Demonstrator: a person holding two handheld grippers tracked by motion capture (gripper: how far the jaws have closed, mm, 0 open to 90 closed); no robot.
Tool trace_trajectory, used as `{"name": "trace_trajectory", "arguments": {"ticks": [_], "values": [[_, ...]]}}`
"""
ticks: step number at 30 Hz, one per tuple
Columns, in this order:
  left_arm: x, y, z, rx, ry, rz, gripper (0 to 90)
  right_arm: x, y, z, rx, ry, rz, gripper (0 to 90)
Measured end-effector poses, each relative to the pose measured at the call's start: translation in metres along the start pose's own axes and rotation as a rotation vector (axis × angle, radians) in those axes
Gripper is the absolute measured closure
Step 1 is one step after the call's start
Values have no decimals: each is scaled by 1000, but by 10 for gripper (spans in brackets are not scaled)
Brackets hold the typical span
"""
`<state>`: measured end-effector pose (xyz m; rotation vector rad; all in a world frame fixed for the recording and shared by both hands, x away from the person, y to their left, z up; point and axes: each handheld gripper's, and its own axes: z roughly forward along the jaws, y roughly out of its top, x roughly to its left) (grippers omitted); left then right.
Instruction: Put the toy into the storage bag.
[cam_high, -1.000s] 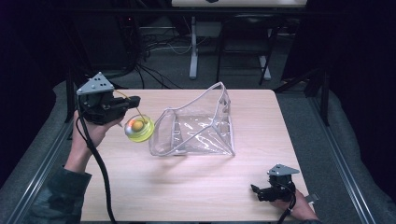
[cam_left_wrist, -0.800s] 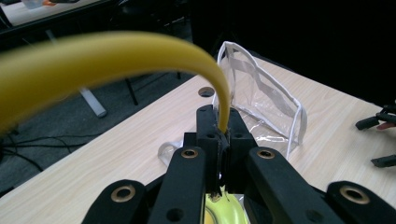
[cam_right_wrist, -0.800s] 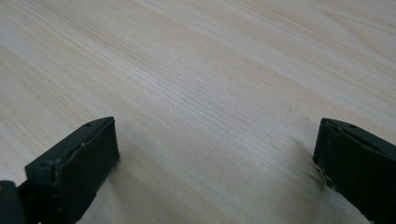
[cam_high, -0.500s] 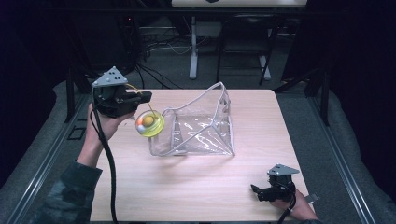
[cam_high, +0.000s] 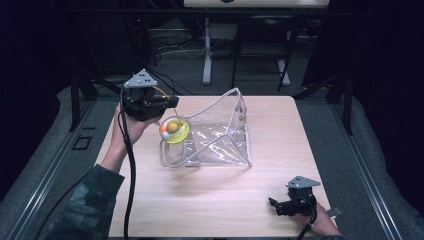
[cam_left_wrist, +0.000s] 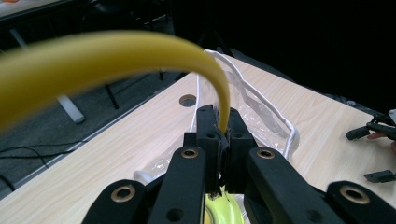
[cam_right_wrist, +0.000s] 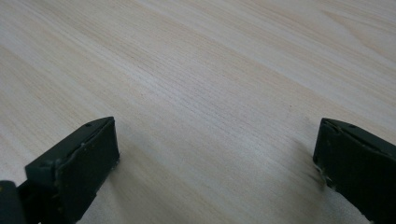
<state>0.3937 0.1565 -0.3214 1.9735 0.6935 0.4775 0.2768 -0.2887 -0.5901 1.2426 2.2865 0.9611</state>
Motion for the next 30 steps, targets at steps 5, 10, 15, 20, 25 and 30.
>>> {"name": "trace_trajectory", "arguments": {"ticks": [5, 10, 15, 20, 25, 30], "values": [[-1, 0, 13, 11, -24, 1, 881, 0, 0, 0, -4, 2, 3, 0], [-1, -2, 25, 21, -47, -13, 881, 0, 0, 0, -4, 2, 3, 0], [-1, -7, 36, 34, -63, -24, 881, 0, 0, 0, -5, 2, 3, 0], [-3, -10, 49, 53, -77, -17, 882, 0, 0, 0, -4, 2, 3, 0], [-6, -14, 60, 70, -88, -13, 882, 0, 0, 0, -5, 2, 3, 0], [-6, -19, 71, 86, -113, -20, 882, 0, 0, 0, -5, 2, 3, 0]]}}
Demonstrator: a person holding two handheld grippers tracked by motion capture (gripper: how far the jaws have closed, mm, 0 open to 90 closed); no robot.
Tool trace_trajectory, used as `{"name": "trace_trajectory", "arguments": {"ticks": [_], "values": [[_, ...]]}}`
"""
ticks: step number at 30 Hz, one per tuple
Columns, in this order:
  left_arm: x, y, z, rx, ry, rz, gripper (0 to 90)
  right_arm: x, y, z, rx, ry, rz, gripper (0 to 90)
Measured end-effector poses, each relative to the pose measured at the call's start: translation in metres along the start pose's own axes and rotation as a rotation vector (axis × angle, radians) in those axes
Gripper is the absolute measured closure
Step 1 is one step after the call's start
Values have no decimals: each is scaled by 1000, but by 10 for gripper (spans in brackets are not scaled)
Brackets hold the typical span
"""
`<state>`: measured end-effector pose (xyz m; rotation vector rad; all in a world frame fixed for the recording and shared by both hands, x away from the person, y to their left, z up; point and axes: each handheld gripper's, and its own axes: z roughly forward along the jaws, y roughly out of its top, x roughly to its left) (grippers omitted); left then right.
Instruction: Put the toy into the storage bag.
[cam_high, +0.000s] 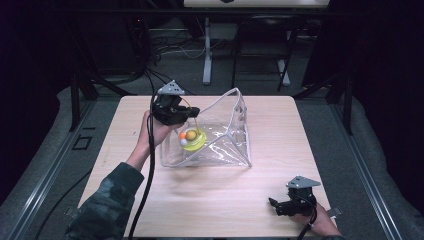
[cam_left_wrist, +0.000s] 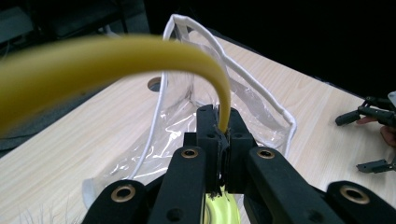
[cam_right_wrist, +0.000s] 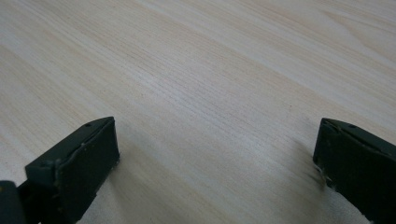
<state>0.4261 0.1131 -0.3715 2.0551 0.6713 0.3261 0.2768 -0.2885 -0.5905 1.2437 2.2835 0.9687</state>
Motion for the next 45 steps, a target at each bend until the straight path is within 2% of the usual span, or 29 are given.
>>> {"name": "trace_trajectory", "arguments": {"ticks": [3, 12, 26, 30, 35, 40, 41, 45], "values": [[1, -2, 8, 6, -9, -11, 882, 0, 0, 0, 0, 0, 0, 0], [3, -11, 25, 39, -25, -1, 882, 0, 0, 0, -1, 0, 0, 0], [10, -24, 53, 76, -13, -40, 881, 0, 0, 0, 0, 0, 0, 0], [11, -25, 58, 102, 11, -31, 880, 0, 0, 0, -1, 0, 0, 0], [14, -29, 63, 116, 12, -61, 879, 0, 0, 0, -1, 0, 0, 0], [16, -33, 67, 155, 8, -82, 874, 0, 0, 0, -1, 0, 0, 0], [17, -34, 67, 146, -4, -99, 872, 0, 0, 0, 4, 3, 0, 0], [17, -34, 67, 151, -7, -108, 866, 0, 0, 0, 3, 3, 0, 0]]}}
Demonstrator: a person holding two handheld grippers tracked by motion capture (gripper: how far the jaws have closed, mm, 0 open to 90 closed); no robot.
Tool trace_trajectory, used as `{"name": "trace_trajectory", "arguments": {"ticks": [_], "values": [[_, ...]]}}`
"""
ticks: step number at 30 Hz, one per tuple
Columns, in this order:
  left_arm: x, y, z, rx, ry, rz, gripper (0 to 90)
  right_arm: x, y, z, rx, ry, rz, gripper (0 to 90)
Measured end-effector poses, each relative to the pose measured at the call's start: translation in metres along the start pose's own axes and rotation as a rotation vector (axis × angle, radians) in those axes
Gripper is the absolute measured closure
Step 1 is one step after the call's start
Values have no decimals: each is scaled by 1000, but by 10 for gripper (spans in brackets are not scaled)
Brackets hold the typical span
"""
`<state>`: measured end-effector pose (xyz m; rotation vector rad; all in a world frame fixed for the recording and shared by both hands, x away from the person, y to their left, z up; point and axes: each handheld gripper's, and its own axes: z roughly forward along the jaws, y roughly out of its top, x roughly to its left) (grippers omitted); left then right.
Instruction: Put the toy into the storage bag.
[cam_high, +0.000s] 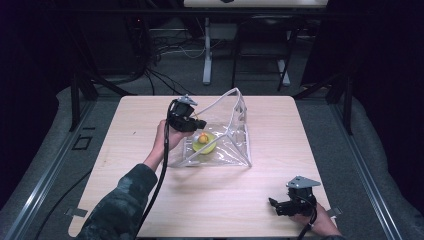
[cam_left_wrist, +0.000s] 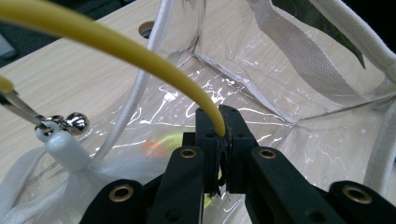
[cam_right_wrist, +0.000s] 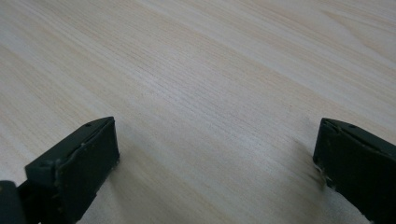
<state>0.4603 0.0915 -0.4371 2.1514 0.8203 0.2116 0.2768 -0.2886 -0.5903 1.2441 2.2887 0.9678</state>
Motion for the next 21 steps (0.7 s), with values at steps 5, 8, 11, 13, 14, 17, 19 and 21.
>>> {"name": "trace_trajectory", "arguments": {"ticks": [5, 8, 11, 13, 14, 17, 19, 21], "values": [[1, 0, -5, 10, -18, -6, 798, 0, 0, 0, -3, -3, 1, 0], [0, -1, -11, -1, -29, -13, 728, 0, 0, 0, -2, -2, 1, 0], [-3, -1, -18, 1, -21, -13, 643, 0, 0, 0, -2, -4, 1, 0], [-5, -2, -23, 3, -18, -14, 561, 0, 0, 0, -3, -3, 1, 0], [-7, -3, -26, 0, -11, -14, 523, 0, 0, 0, -3, -4, 1, 0], [-12, -5, -37, -15, -16, -2, 425, 0, 0, 0, 1, -3, -1, 0], [-16, -7, -44, -23, -8, 14, 368, 0, 0, 0, 1, -3, -2, 0], [-20, -10, -52, -30, -8, 25, 325, 0, 0, 0, 1, -3, -2, 0]]}}
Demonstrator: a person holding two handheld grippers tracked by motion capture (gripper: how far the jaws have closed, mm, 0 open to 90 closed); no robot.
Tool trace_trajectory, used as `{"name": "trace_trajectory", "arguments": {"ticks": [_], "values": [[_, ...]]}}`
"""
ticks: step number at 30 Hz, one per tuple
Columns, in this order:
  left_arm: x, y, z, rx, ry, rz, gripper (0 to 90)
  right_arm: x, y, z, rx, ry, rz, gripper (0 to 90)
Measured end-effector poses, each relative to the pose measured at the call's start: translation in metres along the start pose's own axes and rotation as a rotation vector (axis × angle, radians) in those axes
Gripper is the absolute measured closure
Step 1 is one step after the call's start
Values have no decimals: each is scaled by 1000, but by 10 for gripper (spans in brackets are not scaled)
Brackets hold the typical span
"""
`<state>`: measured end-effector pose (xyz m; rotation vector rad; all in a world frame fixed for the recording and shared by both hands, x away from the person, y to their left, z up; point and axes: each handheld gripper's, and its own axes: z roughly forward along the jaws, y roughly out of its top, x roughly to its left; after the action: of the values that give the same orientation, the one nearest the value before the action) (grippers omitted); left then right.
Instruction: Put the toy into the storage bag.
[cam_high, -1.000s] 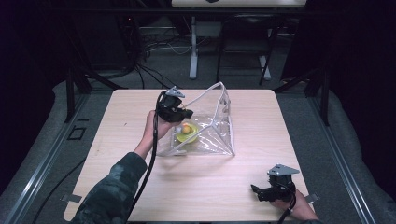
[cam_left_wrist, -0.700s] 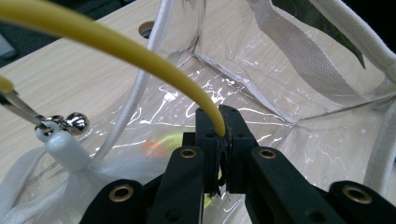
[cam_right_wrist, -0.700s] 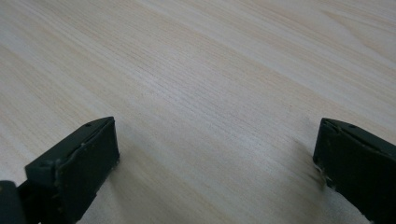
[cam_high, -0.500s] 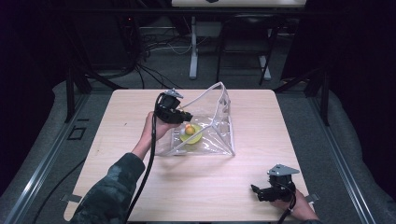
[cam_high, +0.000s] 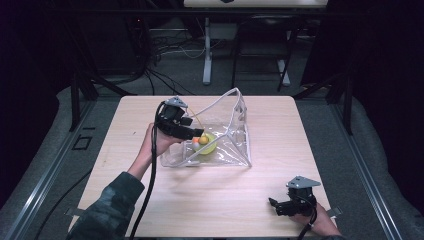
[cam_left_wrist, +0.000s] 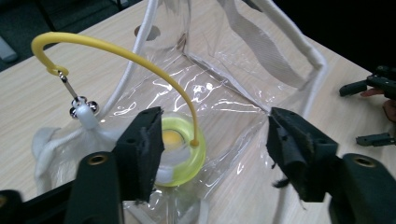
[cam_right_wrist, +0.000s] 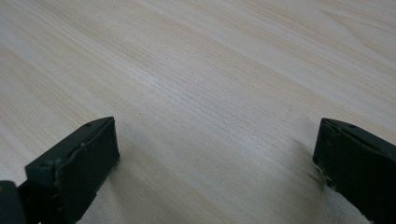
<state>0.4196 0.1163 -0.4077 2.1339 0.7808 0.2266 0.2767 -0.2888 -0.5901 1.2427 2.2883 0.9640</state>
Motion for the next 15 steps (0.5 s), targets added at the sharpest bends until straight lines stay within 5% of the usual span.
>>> {"name": "trace_trajectory", "arguments": {"ticks": [15], "values": [[-15, -29, -50, -40, 83, 30, 150, 0, 0, 0, -1, -5, 0, 0]]}}
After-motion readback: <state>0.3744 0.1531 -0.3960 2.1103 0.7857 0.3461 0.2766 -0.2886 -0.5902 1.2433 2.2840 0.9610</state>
